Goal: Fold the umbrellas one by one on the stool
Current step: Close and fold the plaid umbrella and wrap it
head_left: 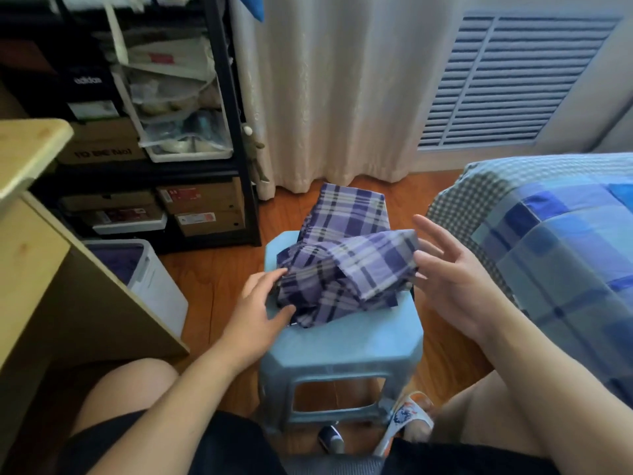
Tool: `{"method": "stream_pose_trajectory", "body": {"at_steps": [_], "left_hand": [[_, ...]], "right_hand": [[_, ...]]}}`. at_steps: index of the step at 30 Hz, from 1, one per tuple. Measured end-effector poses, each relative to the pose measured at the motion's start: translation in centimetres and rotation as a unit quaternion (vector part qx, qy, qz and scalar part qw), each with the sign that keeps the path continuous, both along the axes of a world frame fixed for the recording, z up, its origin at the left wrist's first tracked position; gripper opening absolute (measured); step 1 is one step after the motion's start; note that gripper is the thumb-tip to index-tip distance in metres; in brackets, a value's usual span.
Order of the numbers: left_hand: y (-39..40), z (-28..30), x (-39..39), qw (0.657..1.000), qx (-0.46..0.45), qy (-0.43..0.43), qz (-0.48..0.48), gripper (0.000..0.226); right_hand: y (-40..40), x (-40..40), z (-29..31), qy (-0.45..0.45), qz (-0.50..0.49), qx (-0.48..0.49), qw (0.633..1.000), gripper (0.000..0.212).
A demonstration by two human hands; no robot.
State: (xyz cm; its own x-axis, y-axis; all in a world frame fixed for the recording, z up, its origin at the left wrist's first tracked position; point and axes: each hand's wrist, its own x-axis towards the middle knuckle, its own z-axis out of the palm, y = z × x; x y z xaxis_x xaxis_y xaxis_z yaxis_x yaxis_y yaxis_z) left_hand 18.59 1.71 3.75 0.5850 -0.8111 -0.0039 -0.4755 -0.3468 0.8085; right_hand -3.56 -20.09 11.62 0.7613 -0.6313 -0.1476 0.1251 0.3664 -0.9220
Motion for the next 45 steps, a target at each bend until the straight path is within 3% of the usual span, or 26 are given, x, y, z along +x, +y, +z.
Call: {"method": "stream_pose_trajectory", "body": {"at_steps": [4,6,8,10,14,16,20,23,26,30,33,35,37,41,42,43,45], "left_hand": [[-1.6,-1.2,0.7,0.997,0.025,-0.07,0.037,0.064],[-2.5,-0.9,0.6,0.997,0.007,-0.05,0.052,0.046],[-2.8,-0.4,0.4,0.998,-0.031,-0.022,0.057,0.012],[-2.4,0.2,0.7,0.997,-0.062,0.016,0.032,0.013],[-0.6,1.5,1.6,0.981,-0.085,0.174,-0.034,0.023],[0.0,1.1,1.9,0.991,-0.049,0.12,-0.021,0.021],[-0.6,0.7,0.7,0.997,0.043,-0.001,0.068,0.015],[-1.0,2.5,-0.5,0.974,0.018,-0.117,0.191,0.023],[-1.1,4.3,-1.4,0.977,-0.077,-0.164,0.112,0.014],[-4.0,6.9,-2.3,0.997,-0.053,-0.012,0.058,0.036],[-5.8,10.2,-2.4,0.99,-0.114,0.071,0.046,0.027],[-6.1,12.5,-2.6,0.987,-0.146,0.066,0.021,0.006],[-6.0,14.3,-3.4,0.986,-0.162,0.051,0.003,0.011],[-5.6,16.1,-4.3,0.984,-0.123,-0.125,0.013,0.018],[-5.4,16.4,-4.4,0.983,-0.125,-0.132,-0.003,0.017],[-5.2,16.6,-4.4,0.985,-0.134,-0.109,-0.024,0.015],[-4.8,16.8,-4.4,0.986,-0.159,-0.003,-0.048,0.01]], "right_hand": [[0.0,-0.1,0.1,-0.05,0.037,0.004,0.998,0.093],[0.4,0.1,0.1,-0.064,0.038,0.008,0.997,0.085],[0.9,0.2,0.2,-0.054,0.018,-0.009,0.998,0.078],[1.0,0.0,0.4,-0.057,-0.019,-0.045,0.997,0.074],[1.0,-0.5,1.3,-0.082,-0.118,-0.122,0.982,0.061],[1.4,0.1,1.3,-0.059,-0.139,-0.166,0.974,0.054],[2.9,1.8,0.4,-0.025,-0.075,-0.179,0.981,0.055],[2.7,2.0,0.6,-0.027,-0.066,-0.176,0.982,0.053],[2.2,2.2,0.5,-0.013,-0.084,-0.207,0.975,0.043],[2.2,2.9,1.1,-0.001,-0.153,-0.207,0.966,0.032],[2.5,2.3,1.7,-0.022,-0.162,-0.213,0.963,0.027],[2.5,1.7,1.9,-0.031,-0.164,-0.206,0.964,0.025],[2.5,1.0,2.5,-0.015,-0.161,-0.211,0.964,0.026],[1.5,-0.4,2.8,0.06,-0.066,-0.236,0.968,0.046],[1.3,-0.5,2.8,0.084,-0.034,-0.255,0.963,0.052],[1.1,-0.5,2.8,0.103,-0.004,-0.275,0.956,0.053],[0.7,-0.2,3.1,0.094,0.022,-0.29,0.952,0.034]]}}
